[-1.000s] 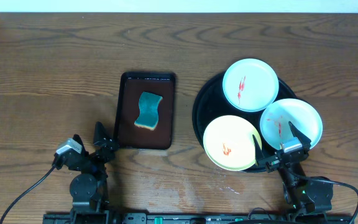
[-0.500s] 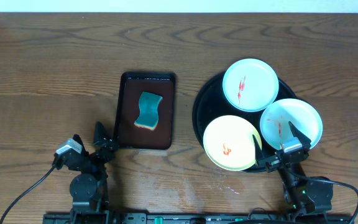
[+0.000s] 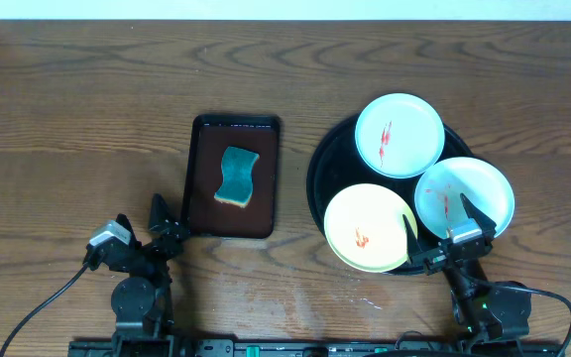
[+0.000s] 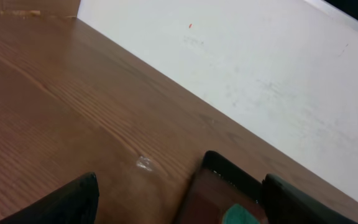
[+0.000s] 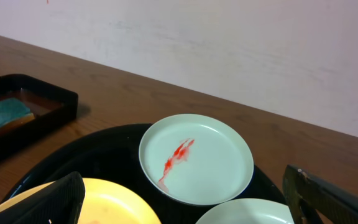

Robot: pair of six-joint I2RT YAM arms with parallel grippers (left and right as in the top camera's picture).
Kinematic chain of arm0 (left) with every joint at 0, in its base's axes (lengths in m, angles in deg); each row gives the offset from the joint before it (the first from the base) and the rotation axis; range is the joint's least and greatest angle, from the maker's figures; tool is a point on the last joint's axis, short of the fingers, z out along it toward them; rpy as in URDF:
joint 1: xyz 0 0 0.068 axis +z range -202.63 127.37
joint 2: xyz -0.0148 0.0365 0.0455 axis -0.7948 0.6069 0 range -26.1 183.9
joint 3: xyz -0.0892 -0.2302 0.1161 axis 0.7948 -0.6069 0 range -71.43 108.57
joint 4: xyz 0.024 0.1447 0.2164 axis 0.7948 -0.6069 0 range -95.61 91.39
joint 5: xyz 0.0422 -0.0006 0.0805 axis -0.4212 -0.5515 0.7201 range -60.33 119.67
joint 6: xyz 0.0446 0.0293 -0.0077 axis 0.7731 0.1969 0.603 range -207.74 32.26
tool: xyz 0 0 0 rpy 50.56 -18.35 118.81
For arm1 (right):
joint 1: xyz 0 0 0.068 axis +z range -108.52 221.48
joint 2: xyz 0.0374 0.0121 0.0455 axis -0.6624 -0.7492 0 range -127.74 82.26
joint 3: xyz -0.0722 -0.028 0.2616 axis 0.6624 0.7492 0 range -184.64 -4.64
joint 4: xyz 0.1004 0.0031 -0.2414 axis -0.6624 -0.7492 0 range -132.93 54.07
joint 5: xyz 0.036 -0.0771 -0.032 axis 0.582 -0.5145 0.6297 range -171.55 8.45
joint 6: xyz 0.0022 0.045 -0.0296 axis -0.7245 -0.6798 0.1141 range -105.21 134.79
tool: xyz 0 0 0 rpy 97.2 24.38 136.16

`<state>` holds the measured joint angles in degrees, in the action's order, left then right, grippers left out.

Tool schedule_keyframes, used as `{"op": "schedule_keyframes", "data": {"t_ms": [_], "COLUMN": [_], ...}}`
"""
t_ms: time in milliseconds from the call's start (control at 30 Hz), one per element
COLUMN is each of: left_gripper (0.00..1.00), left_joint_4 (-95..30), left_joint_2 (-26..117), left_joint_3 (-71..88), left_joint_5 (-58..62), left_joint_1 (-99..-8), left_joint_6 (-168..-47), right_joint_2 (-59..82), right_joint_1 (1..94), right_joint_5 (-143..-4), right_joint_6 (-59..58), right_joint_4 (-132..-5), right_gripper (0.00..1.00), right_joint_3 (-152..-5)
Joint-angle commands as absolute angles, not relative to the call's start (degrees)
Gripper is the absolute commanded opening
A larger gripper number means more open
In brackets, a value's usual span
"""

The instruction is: Clean dirty plates on tray and stack at the side

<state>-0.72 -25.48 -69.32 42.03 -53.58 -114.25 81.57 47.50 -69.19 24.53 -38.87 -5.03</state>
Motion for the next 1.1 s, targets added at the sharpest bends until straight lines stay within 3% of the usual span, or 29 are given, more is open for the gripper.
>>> {"op": "schedule_keyframes", "data": {"t_ms": [0, 233, 567, 767, 933, 1067], "left_gripper": [0.84, 0.84, 0.84, 0.84, 0.83, 0.84], "left_joint_4": [-0.5, -1.4, 4.3, 5.3, -6.7, -22.3], "left_joint_2": [-25.8, -25.8, -25.8, -21.7, -7.6, 8.7], "left_joint_3": [-71.2, -71.2, -70.3, -57.3, -39.0, -22.5], "left_joint_5": [42.8, 42.0, 28.6, 25.5, 24.1, 17.3], "left_joint_1": [-53.3, -53.3, -53.3, -53.3, -53.3, -53.3], "left_joint_6": [-112.9, -113.0, -118.9, -113.9, -110.7, -110.6], "right_joint_2": [81.9, 81.9, 81.9, 79.4, 66.5, 51.0], "right_joint_1": [47.2, 47.2, 47.2, 47.2, 47.1, 47.1], "right_joint_5": [-69.3, -69.1, -67.5, -64.4, -64.8, -63.6], "right_joint_6": [25.2, 25.1, 21.4, 19.6, 19.6, 19.5], "right_joint_4": [-39.1, -39.1, -33.7, -29.8, -36.0, -49.6], "right_gripper": [0.99, 0.99, 0.99, 0.99, 0.99, 0.99], "right_joint_3": [-5.0, -5.0, -5.1, -14.8, -28.7, -43.7]}}
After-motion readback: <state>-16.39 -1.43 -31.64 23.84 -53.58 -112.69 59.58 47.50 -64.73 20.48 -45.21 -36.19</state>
